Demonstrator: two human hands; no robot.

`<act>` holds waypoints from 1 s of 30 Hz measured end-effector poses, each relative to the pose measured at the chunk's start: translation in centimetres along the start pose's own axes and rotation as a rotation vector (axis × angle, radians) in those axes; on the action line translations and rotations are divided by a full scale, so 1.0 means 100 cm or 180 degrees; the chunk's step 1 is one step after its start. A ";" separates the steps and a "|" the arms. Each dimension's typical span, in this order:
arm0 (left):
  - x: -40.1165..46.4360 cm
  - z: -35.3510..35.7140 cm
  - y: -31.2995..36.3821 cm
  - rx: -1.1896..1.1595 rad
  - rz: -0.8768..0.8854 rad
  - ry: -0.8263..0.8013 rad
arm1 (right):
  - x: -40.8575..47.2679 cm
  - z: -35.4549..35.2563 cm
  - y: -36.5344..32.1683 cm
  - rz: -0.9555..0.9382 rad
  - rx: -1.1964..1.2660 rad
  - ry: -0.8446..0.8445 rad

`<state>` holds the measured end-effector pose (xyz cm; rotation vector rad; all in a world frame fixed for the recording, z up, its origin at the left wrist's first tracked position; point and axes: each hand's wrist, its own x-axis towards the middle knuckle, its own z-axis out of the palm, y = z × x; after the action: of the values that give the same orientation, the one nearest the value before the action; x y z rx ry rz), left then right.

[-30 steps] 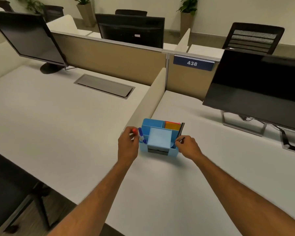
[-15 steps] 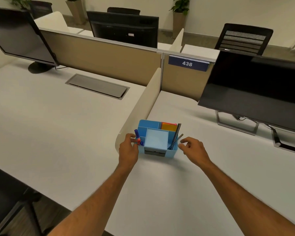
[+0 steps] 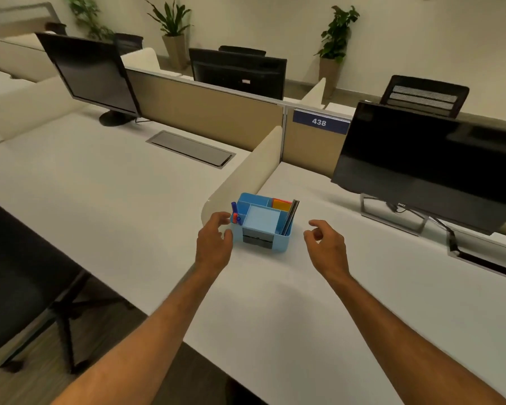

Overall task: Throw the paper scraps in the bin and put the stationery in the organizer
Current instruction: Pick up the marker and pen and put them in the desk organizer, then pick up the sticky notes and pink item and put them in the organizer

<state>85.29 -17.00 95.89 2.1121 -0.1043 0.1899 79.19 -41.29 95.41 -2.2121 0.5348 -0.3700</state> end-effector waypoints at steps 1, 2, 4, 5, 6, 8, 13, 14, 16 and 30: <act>-0.017 -0.005 0.005 -0.0014 0.0029 0.0087 | -0.011 -0.009 0.000 -0.0096 0.0037 -0.0025; -0.037 -0.010 0.010 -0.0046 0.0045 0.0174 | -0.024 -0.017 0.001 -0.0197 0.0089 -0.0045; -0.084 -0.017 0.018 -0.0099 0.0106 0.0316 | -0.054 -0.035 0.005 -0.0420 0.0203 -0.0083; -0.111 -0.020 0.021 -0.0085 0.0148 0.0368 | -0.071 -0.044 0.008 -0.0531 0.0258 -0.0129; -0.140 -0.022 0.023 -0.0049 0.0161 0.0411 | -0.090 -0.051 0.011 -0.0624 0.0311 -0.0199; -0.201 -0.027 0.025 0.0021 0.0042 0.0506 | -0.130 -0.063 0.019 -0.0767 0.0387 -0.0390; -0.354 -0.047 0.011 0.0118 -0.0470 0.0635 | -0.243 -0.073 0.041 -0.0937 0.0651 -0.0876; -0.379 -0.053 0.005 0.0125 -0.0526 0.0696 | -0.264 -0.071 0.045 -0.0921 0.0692 -0.0998; -0.428 -0.061 -0.014 0.0193 -0.0696 0.0807 | -0.306 -0.065 0.059 -0.0787 0.0745 -0.1268; -0.730 0.008 -0.347 0.0522 -0.1906 -0.0108 | -0.545 0.089 0.352 0.0169 0.0003 -0.1897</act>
<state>18.74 0.34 53.36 2.2099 0.5353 -0.2017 26.90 -29.16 57.94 -2.1597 0.2623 0.3152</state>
